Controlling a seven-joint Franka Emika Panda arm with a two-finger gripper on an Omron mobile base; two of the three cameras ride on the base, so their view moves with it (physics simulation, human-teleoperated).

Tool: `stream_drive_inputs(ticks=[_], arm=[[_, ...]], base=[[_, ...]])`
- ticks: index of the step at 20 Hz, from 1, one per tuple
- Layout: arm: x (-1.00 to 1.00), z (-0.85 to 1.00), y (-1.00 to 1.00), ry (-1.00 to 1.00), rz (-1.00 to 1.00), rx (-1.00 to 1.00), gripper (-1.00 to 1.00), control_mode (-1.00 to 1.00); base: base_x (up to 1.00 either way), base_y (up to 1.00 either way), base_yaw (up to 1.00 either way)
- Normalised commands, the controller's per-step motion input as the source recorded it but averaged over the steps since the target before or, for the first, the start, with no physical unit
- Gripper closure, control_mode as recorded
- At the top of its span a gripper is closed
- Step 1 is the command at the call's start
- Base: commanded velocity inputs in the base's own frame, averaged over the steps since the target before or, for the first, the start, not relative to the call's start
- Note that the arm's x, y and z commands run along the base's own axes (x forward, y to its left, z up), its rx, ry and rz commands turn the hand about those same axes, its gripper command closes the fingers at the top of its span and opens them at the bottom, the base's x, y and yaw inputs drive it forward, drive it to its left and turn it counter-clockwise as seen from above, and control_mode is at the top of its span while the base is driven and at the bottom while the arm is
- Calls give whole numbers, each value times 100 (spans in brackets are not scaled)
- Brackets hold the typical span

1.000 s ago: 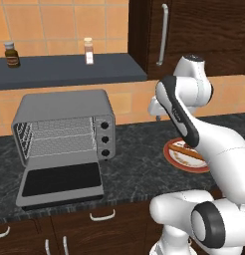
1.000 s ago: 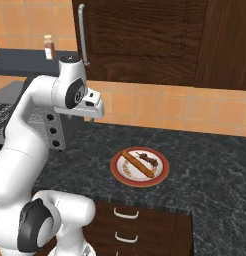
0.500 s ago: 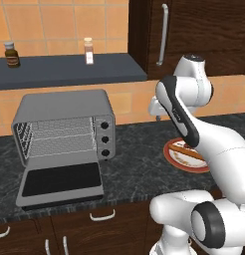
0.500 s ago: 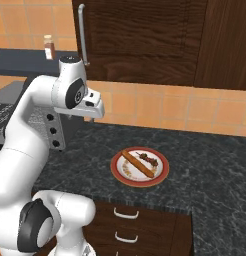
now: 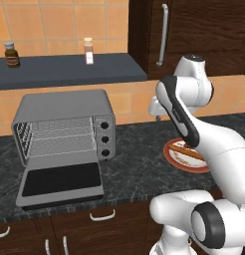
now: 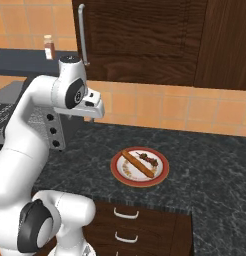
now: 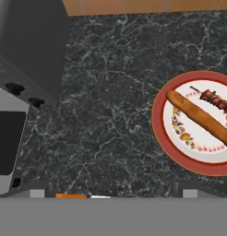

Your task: Pick up the kebab skewer and baguette bread, and place them inside the toaster oven. Close the toaster oven door and start by setting the timer.

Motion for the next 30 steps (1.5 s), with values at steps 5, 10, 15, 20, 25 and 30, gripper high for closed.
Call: stream_drive_inputs(ticks=[5, 10, 15, 20, 25, 30], arm=[[-44, -27, 66, -19, -1, -14, -100, -100], [-23, -20, 100, -24, -24, -1, -100, -100], [-24, 0, 100, -13, -28, 0, -100, -100], [-44, 0, 100, -3, -7, 0, -100, -100], [-12, -26, 100, -16, 0, 0, -100, -100], [42, -13, 100, -25, 0, 0, -100, -100]], base=[[0, 0, 0], [0, 0, 0], [0, 0, 0], [0, 0, 0], [0, 0, 0], [0, 0, 0]])
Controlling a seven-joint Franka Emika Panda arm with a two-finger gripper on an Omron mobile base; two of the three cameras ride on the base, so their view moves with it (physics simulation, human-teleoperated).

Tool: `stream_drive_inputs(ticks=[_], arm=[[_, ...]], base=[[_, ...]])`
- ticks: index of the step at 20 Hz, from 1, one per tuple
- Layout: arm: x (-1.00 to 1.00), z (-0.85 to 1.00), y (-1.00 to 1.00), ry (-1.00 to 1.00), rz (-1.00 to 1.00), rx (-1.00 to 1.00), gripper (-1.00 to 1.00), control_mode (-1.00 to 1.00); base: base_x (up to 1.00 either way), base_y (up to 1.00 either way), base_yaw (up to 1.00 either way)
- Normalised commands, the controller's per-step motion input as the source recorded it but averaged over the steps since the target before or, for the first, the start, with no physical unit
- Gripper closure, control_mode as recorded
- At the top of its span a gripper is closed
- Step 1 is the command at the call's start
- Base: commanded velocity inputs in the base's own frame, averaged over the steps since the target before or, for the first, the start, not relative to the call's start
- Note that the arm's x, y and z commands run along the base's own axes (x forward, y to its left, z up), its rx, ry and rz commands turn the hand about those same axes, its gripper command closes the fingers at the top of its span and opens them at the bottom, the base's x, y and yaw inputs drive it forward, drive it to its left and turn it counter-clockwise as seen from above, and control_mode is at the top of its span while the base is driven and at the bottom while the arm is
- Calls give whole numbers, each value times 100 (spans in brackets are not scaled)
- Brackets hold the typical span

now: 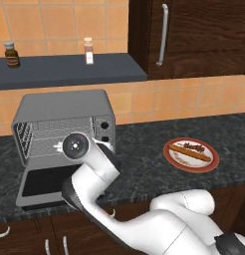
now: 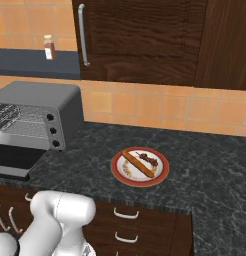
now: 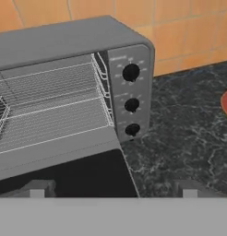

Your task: Pick up the kebab skewer and baguette bread, and place them inside the toaster oven. Close the toaster oven door and start by setting the timer.

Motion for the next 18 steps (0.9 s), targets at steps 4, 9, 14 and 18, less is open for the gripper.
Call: stream_drive_inputs(ticks=[4, 9, 14, 18], arm=[[27, -5, 97, -31, 0, 0, -100, -100], [65, -7, 82, -5, -5, -6, -100, -100], [73, -16, 37, 1, -1, -8, -100, -100], [6, -48, 8, -1, 0, -10, -100, -100]], base=[[0, 0, 0], [0, 0, 0], [0, 0, 0], [0, 0, 0]])
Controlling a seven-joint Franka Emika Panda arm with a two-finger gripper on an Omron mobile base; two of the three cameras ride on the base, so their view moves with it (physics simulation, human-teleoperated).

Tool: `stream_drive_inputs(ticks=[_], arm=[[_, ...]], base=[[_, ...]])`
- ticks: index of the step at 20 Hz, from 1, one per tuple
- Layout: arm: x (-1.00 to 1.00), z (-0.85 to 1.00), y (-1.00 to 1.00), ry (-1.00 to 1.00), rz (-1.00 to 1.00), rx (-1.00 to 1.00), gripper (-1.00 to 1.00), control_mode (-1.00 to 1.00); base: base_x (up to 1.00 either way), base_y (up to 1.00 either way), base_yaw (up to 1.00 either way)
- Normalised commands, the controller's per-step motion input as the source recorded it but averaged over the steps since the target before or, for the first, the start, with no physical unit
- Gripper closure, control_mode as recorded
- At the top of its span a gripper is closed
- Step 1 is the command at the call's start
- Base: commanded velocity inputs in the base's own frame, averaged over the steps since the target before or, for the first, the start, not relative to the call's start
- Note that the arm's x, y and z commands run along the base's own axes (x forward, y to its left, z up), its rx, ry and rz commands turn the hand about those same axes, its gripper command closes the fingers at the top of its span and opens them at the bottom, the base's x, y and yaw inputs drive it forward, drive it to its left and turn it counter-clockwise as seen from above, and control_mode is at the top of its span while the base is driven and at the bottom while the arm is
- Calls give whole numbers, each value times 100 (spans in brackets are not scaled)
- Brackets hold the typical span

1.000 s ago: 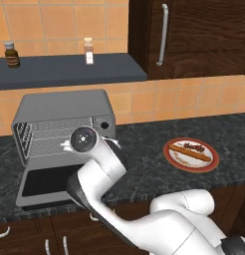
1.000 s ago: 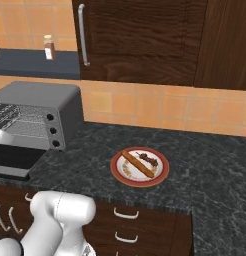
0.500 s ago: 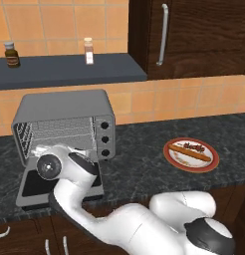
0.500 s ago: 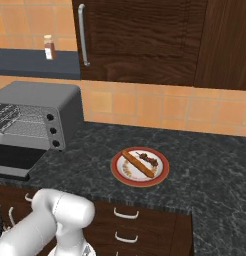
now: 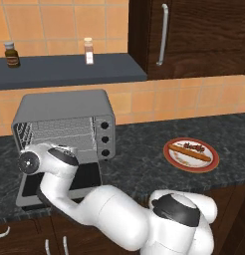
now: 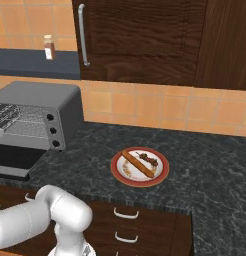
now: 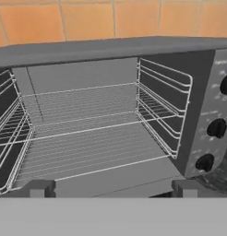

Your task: Pick up the kebab skewer and baguette bread, and place them inside the toaster oven. Close the toaster oven door and start by setting the timer.

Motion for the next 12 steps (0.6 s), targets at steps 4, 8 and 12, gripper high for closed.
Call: stream_drive_inputs(ticks=[4, 8, 12], arm=[[7, -24, -12, -1, 2, -2, -100, -100], [32, -34, -15, 0, 5, 0, -100, -100], [51, -17, -15, 0, 8, 0, -100, -100]], base=[[0, 0, 0], [0, 0, 0], [0, 0, 0]])
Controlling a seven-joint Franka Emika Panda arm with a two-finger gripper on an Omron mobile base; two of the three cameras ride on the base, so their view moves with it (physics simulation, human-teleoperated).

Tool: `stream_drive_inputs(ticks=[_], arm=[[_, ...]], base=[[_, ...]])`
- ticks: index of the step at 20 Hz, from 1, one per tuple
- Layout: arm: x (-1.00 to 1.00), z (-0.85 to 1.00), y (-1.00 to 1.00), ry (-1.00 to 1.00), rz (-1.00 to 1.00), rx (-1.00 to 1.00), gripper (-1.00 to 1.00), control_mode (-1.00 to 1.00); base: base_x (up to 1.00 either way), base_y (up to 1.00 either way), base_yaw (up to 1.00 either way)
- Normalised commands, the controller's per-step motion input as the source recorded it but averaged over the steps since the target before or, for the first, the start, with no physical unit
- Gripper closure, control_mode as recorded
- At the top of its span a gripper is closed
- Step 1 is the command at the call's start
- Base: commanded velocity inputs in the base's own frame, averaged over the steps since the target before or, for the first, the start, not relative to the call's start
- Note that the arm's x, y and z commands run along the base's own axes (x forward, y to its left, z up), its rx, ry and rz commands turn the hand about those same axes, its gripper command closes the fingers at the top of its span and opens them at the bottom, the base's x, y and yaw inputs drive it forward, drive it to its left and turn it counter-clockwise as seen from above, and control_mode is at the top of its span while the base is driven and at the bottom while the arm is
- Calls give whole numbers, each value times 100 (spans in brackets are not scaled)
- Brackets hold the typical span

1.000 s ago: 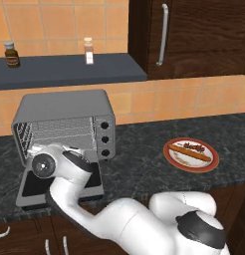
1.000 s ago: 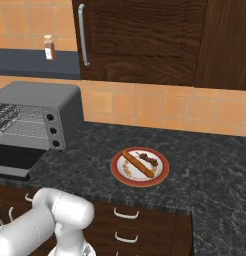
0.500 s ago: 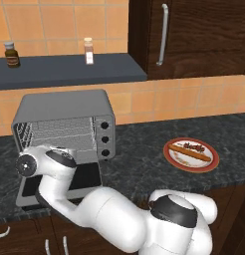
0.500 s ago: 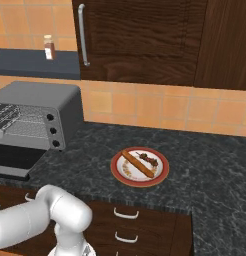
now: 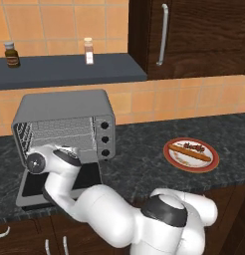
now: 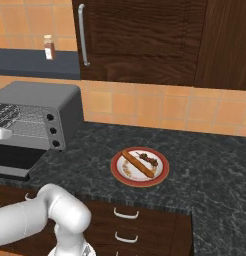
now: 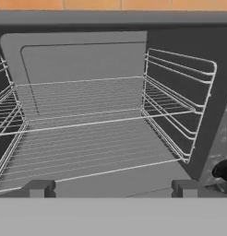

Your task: Pick up the kebab skewer and baguette bread, and place them inside the toaster oven. Close the toaster oven door and start by setting the timer.

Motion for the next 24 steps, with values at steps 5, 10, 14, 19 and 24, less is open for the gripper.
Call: stream_drive_inputs(ticks=[5, 10, 14, 19, 24], arm=[[62, -19, -3, 0, 10, 0, -100, -100], [8, -29, 0, 2, 8, 0, -100, -100], [14, -19, 12, 0, 5, 0, -100, -100], [24, -27, 17, -1, 1, 0, -100, -100], [43, -4, 2, 0, 0, 0, -100, -100]], base=[[0, 0, 0], [0, 0, 0], [0, 0, 0], [0, 0, 0], [0, 0, 0]])
